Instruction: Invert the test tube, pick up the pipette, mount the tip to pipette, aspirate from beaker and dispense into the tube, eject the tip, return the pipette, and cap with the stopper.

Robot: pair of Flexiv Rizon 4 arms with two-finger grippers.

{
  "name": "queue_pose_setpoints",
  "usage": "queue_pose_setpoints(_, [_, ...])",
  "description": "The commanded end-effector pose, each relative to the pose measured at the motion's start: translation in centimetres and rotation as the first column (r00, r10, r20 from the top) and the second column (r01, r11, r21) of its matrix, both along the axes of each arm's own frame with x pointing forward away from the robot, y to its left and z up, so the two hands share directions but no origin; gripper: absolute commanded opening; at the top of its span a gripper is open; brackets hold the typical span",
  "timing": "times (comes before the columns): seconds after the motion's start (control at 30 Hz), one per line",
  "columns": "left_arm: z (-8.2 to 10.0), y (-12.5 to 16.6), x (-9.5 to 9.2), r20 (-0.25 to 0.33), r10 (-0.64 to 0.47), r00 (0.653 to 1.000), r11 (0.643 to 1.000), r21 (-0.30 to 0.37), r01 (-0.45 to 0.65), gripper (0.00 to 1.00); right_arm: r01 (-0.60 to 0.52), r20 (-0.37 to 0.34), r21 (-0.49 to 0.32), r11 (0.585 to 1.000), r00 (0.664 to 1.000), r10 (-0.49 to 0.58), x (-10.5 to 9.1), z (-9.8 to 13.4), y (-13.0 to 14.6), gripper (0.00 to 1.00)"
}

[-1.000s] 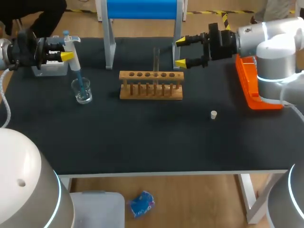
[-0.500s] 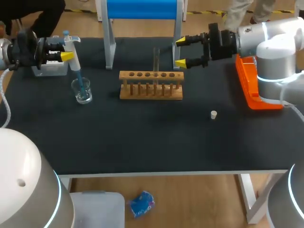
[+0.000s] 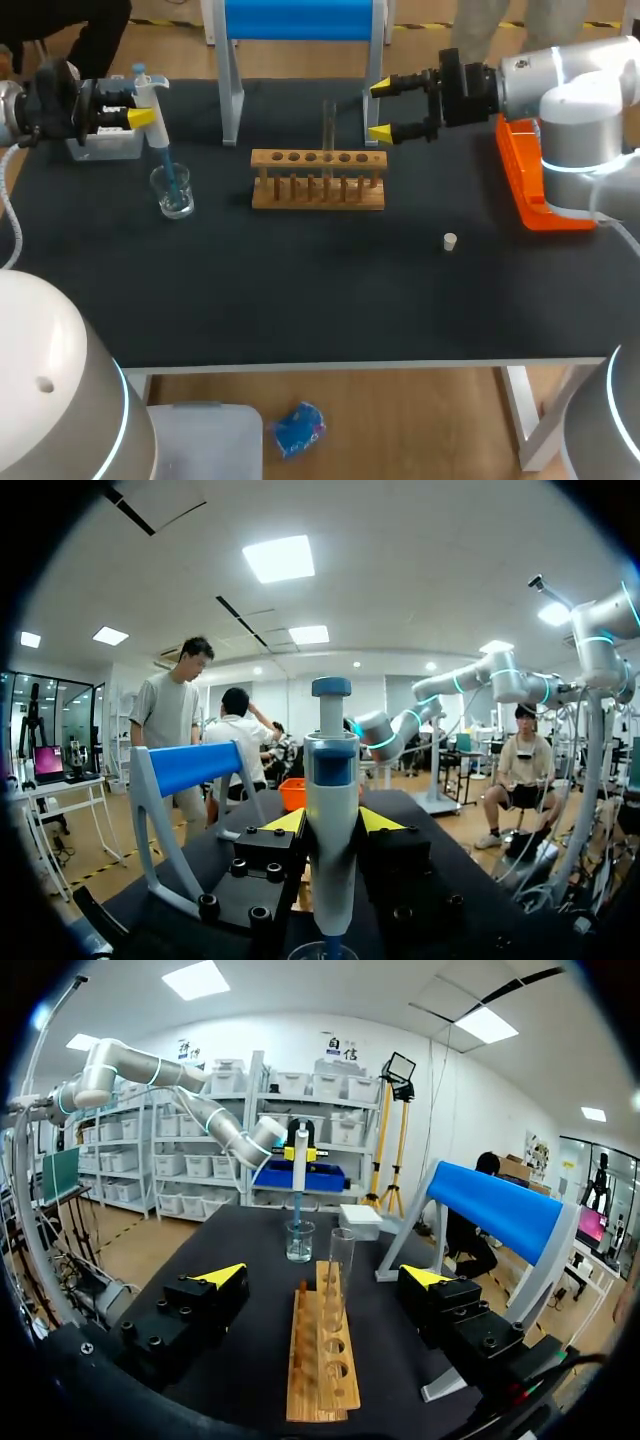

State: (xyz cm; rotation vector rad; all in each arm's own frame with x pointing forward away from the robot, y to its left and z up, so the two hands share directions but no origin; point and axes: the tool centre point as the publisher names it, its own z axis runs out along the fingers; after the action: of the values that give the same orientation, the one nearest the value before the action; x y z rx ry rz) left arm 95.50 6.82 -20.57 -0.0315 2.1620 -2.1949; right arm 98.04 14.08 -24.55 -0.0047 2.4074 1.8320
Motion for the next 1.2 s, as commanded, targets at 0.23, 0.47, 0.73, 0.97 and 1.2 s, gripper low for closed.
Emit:
queue_pose_setpoints(0.23, [2.7, 0.0, -0.6, 0.018, 0.005, 1.000, 1.000, 0.019, -0.005, 0.00, 0.000, 0.000, -0.001, 1.000, 1.000, 0.000, -0.1, 0.0, -0.1, 1.00])
queue_pose_setpoints(0.47, [4.9, -0.5, -0.8, 0.039, -0.006, 0.999, 0.998, 0.056, 0.004, 0.00, 0.000, 0.000, -0.001, 1.000, 1.000, 0.000, -0.1, 0.0, -0.1, 1.00])
queue_pose_setpoints(0.73, [7.0, -1.2, -0.8, 0.056, -0.015, 0.998, 0.996, 0.083, 0.011, 0.00, 0.000, 0.000, -0.001, 1.000, 1.000, 0.000, -0.1, 0.0, -0.1, 1.00])
queue_pose_setpoints(0.97, [8.0, -1.5, -1.1, 0.060, -0.020, 0.998, 0.997, 0.081, 0.015, 0.00, 0.000, 0.000, -0.001, 1.000, 1.000, 0.000, -0.1, 0.0, -0.1, 1.00])
queue_pose_setpoints(1.2, [8.0, -1.5, -1.1, 0.060, -0.020, 0.998, 0.997, 0.081, 0.015, 0.00, 0.000, 0.000, -0.001, 1.000, 1.000, 0.000, -0.1, 0.0, -0.1, 1.00])
